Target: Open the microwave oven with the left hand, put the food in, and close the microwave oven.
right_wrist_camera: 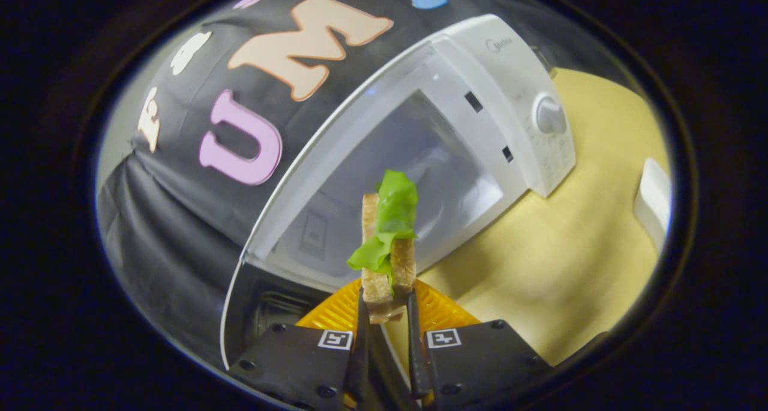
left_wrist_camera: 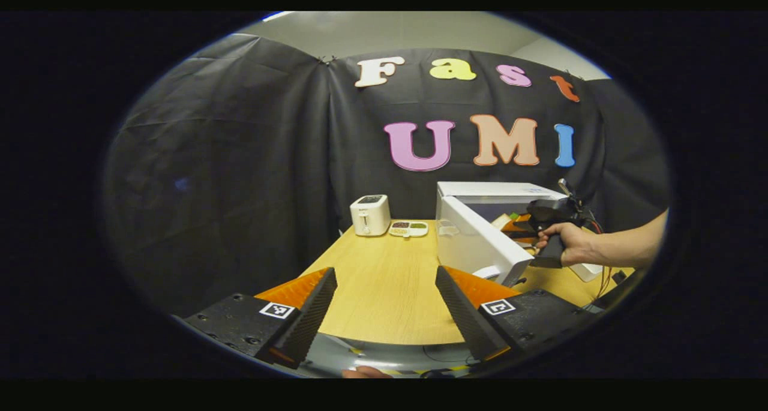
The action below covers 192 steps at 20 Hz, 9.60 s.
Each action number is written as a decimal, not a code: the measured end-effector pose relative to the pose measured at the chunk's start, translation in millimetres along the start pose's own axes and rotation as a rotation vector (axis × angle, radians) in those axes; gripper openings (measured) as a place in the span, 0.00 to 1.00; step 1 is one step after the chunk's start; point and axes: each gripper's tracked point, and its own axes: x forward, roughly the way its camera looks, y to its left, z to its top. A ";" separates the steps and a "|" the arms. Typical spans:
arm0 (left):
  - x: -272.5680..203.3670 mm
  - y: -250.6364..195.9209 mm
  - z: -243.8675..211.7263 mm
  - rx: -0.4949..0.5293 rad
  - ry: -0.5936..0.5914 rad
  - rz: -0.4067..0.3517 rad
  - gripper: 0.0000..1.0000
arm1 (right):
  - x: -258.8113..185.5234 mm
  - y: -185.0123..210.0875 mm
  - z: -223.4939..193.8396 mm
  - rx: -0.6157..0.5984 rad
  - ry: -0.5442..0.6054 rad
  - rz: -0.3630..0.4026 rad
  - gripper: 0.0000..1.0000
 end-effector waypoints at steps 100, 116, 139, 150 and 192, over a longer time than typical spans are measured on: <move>126.2 -105.6 -35.5 0.134 0.185 -0.218 0.00 | -385.6 -46.3 277.3 -0.917 -0.806 -0.186 0.97; 124.2 -176.6 -29.9 0.175 0.174 -0.278 0.00 | -369.0 -52.7 293.1 -0.966 -0.731 -0.127 0.96; 157.9 -308.2 -3.5 0.180 0.120 -0.400 0.00 | -383.8 -67.3 322.5 -0.948 -0.762 -0.112 0.96; 188.1 -337.2 9.7 0.152 0.112 -0.406 0.00 | -385.0 -75.5 335.0 -0.953 -0.771 -0.122 0.96; 264.8 -411.2 55.6 0.135 0.066 -0.438 0.00 | -362.2 -90.9 328.1 -1.010 -0.693 -0.134 0.97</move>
